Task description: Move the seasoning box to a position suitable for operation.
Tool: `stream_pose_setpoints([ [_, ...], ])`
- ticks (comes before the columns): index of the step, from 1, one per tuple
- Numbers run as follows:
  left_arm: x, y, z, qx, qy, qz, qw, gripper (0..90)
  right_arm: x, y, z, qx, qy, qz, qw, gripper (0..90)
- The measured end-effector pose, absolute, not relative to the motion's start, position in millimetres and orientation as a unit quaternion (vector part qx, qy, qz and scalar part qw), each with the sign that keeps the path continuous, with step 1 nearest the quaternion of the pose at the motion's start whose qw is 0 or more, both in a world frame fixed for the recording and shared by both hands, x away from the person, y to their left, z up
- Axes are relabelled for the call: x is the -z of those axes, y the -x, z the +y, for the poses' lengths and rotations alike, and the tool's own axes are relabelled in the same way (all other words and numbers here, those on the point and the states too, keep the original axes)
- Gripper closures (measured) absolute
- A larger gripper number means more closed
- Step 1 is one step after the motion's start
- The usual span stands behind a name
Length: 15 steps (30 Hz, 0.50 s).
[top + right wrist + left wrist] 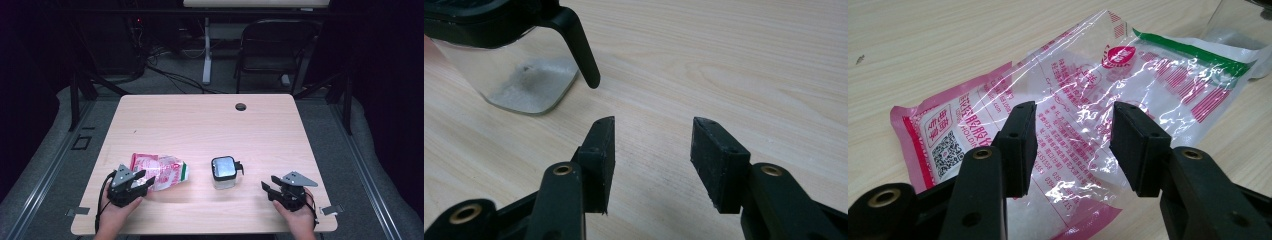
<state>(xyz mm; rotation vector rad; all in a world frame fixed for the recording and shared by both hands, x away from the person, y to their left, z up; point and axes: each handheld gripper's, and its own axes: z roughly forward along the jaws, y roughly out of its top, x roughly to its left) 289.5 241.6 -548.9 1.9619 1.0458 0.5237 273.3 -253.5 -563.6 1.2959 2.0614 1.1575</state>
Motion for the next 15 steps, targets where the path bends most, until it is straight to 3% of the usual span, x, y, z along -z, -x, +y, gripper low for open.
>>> stream_pose_setpoints([
  [11, 545.4, -285.4, 237.2, -0.183, -0.775, 0.415, 0.44, 52.9, 546.4, -269.1, -249.0, -0.424, -0.457, 0.739, 0.254, 51.8],
  [15, 544.4, -282.9, 235.6, -0.177, -0.77, 0.422, 0.446, 52.6, 540.4, -271.0, -247.9, -0.437, -0.467, 0.73, 0.24, 53.9],
])
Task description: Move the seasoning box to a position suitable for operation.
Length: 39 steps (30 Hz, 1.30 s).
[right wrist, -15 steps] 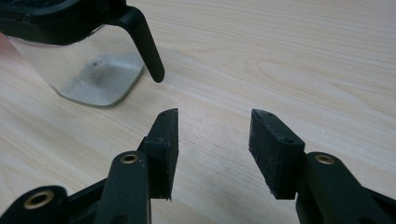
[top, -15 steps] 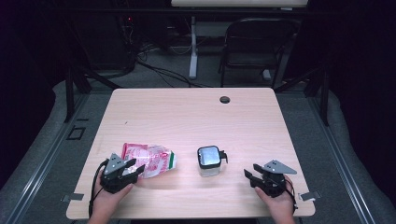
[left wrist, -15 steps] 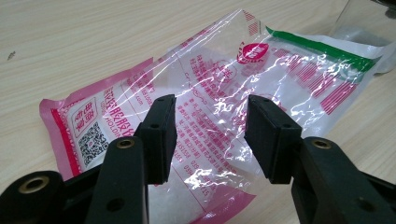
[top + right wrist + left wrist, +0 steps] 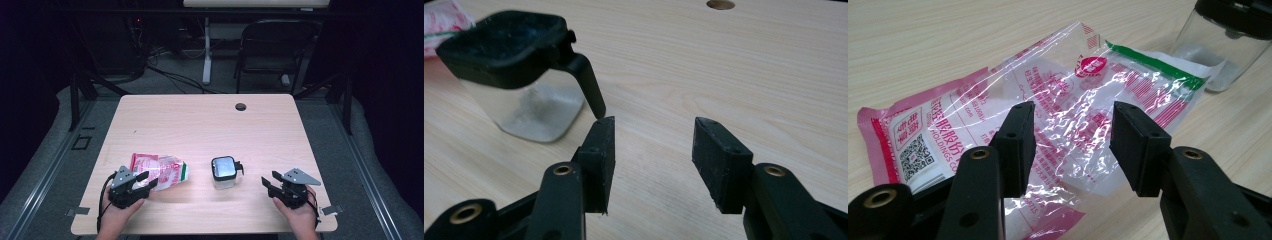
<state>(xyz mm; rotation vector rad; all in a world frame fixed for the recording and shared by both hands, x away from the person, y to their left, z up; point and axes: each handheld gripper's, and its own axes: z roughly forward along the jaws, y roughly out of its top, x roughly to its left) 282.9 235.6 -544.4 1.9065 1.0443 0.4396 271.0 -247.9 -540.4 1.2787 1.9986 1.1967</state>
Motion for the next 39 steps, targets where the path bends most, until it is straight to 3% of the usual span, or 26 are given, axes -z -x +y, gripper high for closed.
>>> stream_pose_setpoints([
  [9, 546.1, -282.7, 236.3, -0.177, -0.767, 0.423, 0.449, 55.0, 535.2, -291.1, -219.2, -0.407, -0.437, 0.77, 0.225, 61.9],
  [21, 546.1, -280.6, 236.9, -0.178, -0.771, 0.42, 0.445, 55.2, 543.9, -307.4, -192.5, -0.386, -0.419, 0.792, 0.22, 62.9],
  [39, 545.6, -279.7, 235.7, -0.175, -0.767, 0.42, 0.452, 55.6, 558.8, -329.7, -169.8, -0.368, -0.434, 0.792, 0.219, 72.9],
])
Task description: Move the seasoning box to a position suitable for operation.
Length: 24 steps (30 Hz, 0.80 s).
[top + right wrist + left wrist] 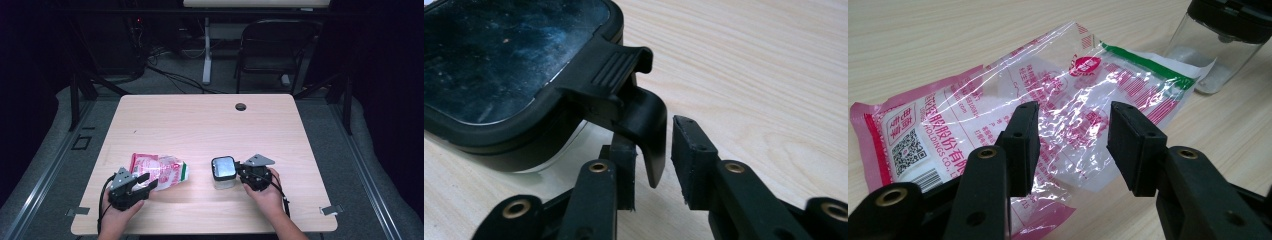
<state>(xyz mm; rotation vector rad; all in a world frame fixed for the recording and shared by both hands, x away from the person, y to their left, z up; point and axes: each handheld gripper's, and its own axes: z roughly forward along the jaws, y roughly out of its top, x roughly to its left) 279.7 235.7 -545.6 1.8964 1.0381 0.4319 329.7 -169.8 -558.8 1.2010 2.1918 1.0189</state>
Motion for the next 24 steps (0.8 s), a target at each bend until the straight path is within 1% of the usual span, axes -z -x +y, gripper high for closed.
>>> stream_pose_setpoints([
  [4, 544.4, -280.1, 233.2, -0.166, -0.754, 0.429, 0.469, 55.7, 558.6, -327.7, -169.3, -0.371, -0.429, 0.792, 0.227, 75.3],
  [8, 541.2, -281.9, 222.5, -0.162, -0.757, 0.426, 0.468, 57.8, 558.7, -327.3, -169.0, -0.368, -0.421, 0.796, 0.232, 76.6],
  [9, 537.6, -283.4, 213.5, -0.163, -0.763, 0.416, 0.468, 59.7, 557.4, -326.8, -169.5, -0.361, -0.419, 0.801, 0.23, 76.6],
  [10, 537.6, -283.4, 213.5, -0.163, -0.763, 0.416, 0.468, 61.2, 557.4, -326.8, -169.5, -0.361, -0.419, 0.801, 0.23, 76.6],
  [12, 532.3, -285.2, 195.8, -0.162, -0.78, 0.392, 0.461, 64.3, 556.3, -325.4, -168.5, -0.358, -0.419, 0.803, 0.228, 76.6],
  [13, 532.3, -285.2, 195.8, -0.162, -0.78, 0.392, 0.461, 65.6, 556.3, -325.4, -168.5, -0.358, -0.419, 0.803, 0.228, 76.6],
  [14, 531.3, -286.3, 189.1, -0.162, -0.785, 0.385, 0.457, 65.6, 555.8, -324.9, -168.7, -0.353, -0.416, 0.806, 0.229, 76.6],
  [15, 530.2, -288.8, 176.3, -0.163, -0.794, 0.376, 0.449, 67.8, 555.4, -323.5, -168.3, -0.352, -0.412, 0.809, 0.228, 76.6],
  [18, 530.2, -292.4, 164.8, -0.157, -0.798, 0.374, 0.446, 72.1, 555.3, -322.0, -167.8, -0.355, -0.415, 0.807, 0.225, 76.4],
  [19, 530.1, -294.6, 159.8, -0.154, -0.801, 0.371, 0.444, 72.1, 555.3, -322.0, -167.8, -0.355, -0.415, 0.807, 0.225, 76.4],
  [20, 530.3, -296.3, 154.5, -0.15, -0.801, 0.372, 0.444, 74.6, 554.8, -321.6, -168.1, -0.353, -0.415, 0.808, 0.223, 76.3],
  [21, 530.4, -299.8, 145.0, -0.147, -0.807, 0.366, 0.439, 79.0, 554.0, -320.7, -168.6, -0.35, -0.416, 0.81, 0.221, 76.0],
  [23, 530.9, -301.2, 140.4, -0.146, -0.808, 0.365, 0.439, 80.6, 553.8, -320.2, -168.9, -0.349, -0.415, 0.811, 0.22, 76.0],
  [24, 532.2, -303.2, 132.6, -0.143, -0.808, 0.368, 0.437, 83.4, 553.8, -318.5, -168.3, -0.35, -0.417, 0.81, 0.22, 76.0],
])
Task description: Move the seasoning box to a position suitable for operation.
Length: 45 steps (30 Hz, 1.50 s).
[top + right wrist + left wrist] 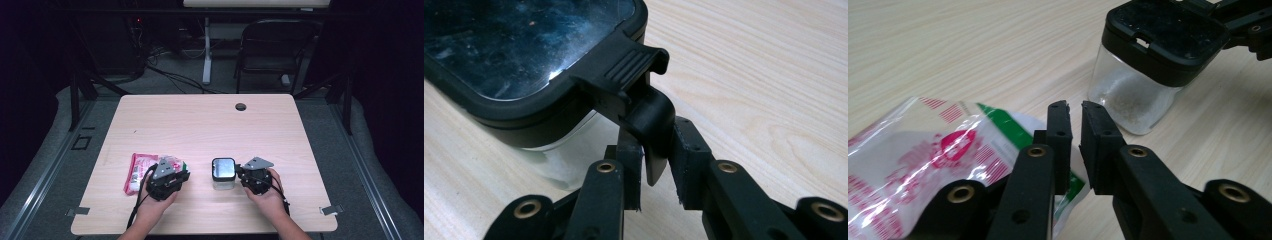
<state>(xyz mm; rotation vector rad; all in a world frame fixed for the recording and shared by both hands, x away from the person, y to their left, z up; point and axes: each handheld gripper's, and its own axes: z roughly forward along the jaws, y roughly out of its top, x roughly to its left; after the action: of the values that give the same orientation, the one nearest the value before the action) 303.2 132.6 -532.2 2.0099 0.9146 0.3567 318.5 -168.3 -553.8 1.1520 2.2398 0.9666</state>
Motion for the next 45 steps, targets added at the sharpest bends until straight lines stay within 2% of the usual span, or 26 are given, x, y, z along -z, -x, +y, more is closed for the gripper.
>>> stream_pose_setpoints([
  [7, 539.9, -306.3, 112.9, -0.126, -0.813, 0.366, 0.434, 87.0, 553.0, -315.2, -168.2, -0.35, -0.411, 0.814, 0.213, 75.8],
  [18, 548.3, -298.0, 96.5, -0.123, -0.825, 0.347, 0.428, 86.8, 551.7, -308.2, -165.8, -0.346, -0.402, 0.822, 0.206, 75.8],
  [32, 548.7, -285.2, 89.5, -0.118, -0.833, 0.329, 0.428, 85.1, 551.7, -297.8, -163.5, -0.347, -0.384, 0.831, 0.202, 76.1],
  [45, 550.3, -270.5, 99.2, -0.102, -0.835, 0.331, 0.428, 84.7, 553.8, -290.1, -162.4, -0.365, -0.354, 0.84, 0.188, 75.9],
])
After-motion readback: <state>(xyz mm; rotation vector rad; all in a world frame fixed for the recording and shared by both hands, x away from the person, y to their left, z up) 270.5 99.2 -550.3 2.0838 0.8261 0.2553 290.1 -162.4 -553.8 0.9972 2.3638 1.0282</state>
